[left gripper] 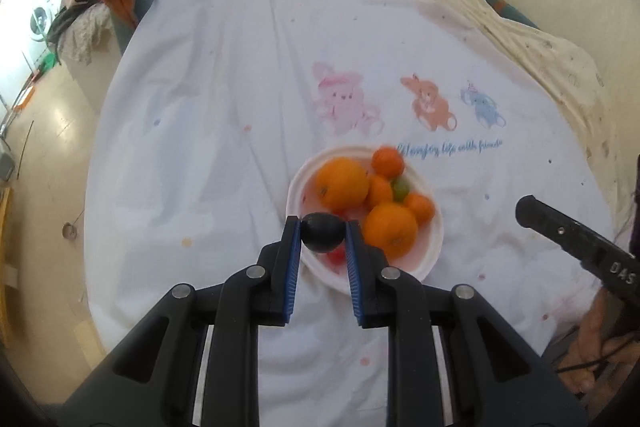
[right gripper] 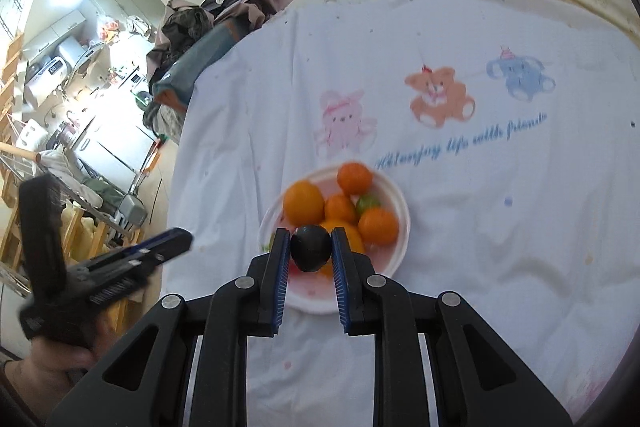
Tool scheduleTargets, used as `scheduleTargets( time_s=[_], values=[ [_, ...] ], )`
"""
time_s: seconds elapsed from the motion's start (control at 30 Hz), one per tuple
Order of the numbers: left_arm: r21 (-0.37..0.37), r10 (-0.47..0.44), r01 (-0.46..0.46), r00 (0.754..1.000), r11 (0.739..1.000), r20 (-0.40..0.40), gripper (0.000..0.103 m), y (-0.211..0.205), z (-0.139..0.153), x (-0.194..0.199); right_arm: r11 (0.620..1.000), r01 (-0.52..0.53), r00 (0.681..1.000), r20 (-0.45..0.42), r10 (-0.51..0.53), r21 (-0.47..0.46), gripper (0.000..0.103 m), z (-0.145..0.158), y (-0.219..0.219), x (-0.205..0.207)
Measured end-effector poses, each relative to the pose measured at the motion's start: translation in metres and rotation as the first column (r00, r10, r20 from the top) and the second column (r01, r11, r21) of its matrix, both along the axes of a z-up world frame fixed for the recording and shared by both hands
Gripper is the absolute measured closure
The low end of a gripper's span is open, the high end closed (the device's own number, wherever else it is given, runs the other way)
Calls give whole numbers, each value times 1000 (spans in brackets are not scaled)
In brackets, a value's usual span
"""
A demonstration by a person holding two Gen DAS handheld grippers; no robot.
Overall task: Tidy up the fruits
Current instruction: 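Carry both dark fruits over the pink bowl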
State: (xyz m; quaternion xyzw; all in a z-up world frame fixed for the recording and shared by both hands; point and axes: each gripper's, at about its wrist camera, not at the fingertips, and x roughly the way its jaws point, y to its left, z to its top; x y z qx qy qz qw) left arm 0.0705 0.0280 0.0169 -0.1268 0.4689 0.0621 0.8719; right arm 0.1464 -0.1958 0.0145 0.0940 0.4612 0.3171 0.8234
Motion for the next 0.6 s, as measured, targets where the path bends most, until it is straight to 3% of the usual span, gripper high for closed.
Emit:
scheduleTargets(
  time_s=[0.17, 0.4, 0.6],
  values=[
    [18, -46, 47, 997, 999, -53, 84, 0, -7, 31, 1000, 3, 999, -45, -4, -22, 81, -11, 4, 39],
    [-4, -154, 155, 977, 988, -147, 84, -13, -50, 63, 991, -38, 993, -118, 23, -129, 81, -58, 21, 77],
    [-36, -190, 187, 960, 982, -206, 84, -22, -87, 75, 998, -59, 972, -228, 52, -25, 81, -86, 24, 91]
  ],
)
